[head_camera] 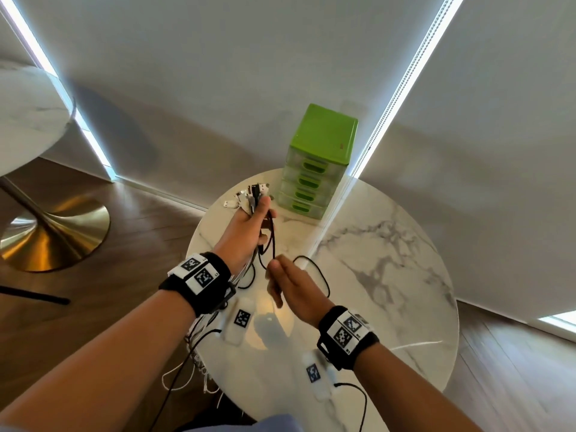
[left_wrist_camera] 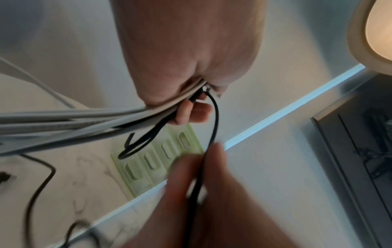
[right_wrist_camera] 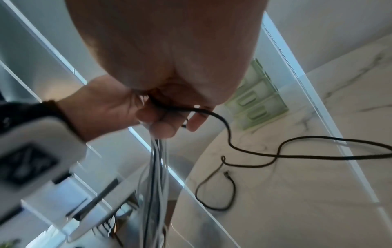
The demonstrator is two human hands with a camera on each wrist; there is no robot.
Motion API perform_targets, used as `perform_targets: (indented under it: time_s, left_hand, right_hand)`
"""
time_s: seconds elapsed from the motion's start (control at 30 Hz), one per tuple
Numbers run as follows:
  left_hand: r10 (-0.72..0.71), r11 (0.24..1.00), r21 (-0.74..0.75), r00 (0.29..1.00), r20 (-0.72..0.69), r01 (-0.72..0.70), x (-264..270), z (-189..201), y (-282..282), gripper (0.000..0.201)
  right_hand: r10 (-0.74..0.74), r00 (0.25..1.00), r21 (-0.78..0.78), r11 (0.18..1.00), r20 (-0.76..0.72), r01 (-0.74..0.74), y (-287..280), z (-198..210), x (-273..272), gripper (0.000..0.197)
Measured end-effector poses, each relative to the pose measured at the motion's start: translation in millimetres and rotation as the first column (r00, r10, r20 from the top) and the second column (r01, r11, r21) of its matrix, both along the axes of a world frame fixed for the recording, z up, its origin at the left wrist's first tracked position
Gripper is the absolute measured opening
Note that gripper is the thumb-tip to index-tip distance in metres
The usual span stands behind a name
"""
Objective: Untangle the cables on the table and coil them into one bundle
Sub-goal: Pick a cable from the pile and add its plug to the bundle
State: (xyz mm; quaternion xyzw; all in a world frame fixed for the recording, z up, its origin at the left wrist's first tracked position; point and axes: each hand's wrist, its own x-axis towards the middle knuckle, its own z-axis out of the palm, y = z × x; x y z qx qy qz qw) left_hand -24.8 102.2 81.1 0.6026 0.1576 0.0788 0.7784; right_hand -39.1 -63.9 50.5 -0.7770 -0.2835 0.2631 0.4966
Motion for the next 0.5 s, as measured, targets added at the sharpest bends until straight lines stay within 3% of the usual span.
perform_targets:
  time_s: [0.17,0.3,0.4,0.5]
  left_hand:
    - [0.131,0.972,-0.2,0.99,0.05,-0.119,7.0,12.6,20.5,0.021]
    - [0.2,0.931,-0.324,0.977,0.072,-0.166,8.0,21.5,41.1,0.026]
    - [0.135,0.965,-0.243,0.982,0.129,-0.1,4.3,26.2,52.0,0.025]
    - [0.012,1.0,0.012,0.985,0.174,-0.015,1.3,18.7,50.9,0.017]
  right_hand:
    - [0.042,0.999,-0.079,0.996,-0.025,-0.043,-13.6,-25.4,-11.2,0.04]
    - [0.065,0.994,-0.251,0.964,-0.091,-0.086,-32.7,-51.0,1.5,0.048]
    - [0.046,0.994,-0.464,0.882,-0.095,-0.085,-43.1,-65.1,19.1,0.052]
    - [-0.054,0.996,-0.561,0.824,0.066,0.082,-34.4,-50.7,50.8,0.05]
